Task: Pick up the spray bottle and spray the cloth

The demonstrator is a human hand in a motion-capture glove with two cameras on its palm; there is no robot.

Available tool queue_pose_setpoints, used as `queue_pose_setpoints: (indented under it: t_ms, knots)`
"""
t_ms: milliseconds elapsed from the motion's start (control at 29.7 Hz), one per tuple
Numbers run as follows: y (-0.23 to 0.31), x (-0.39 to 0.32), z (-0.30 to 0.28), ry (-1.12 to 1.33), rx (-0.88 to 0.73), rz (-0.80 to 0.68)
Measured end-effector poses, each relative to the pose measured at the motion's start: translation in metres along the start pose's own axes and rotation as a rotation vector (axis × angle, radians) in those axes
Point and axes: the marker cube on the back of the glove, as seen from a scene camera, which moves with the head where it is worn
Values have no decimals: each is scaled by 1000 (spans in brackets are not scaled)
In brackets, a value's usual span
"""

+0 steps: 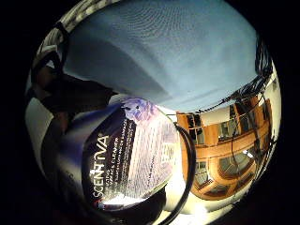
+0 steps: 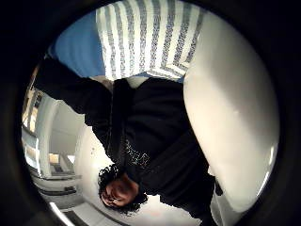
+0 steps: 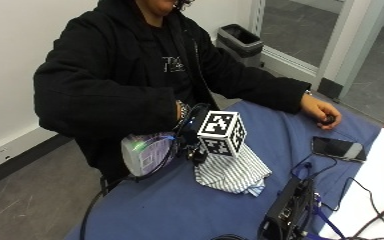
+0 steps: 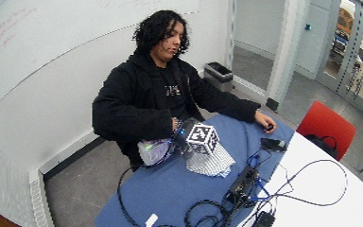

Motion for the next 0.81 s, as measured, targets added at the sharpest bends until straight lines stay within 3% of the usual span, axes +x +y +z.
queue_pose_setpoints:
  t_ms: [168,303,539,809]
  knots:
    - [15,-19,-29,-13,104,-77]
    - [22,-54,-83,-57,275,-174]
    - [44,-100,-104,-58,485,-474]
    - [29,-158,-131,-186,680,-774]
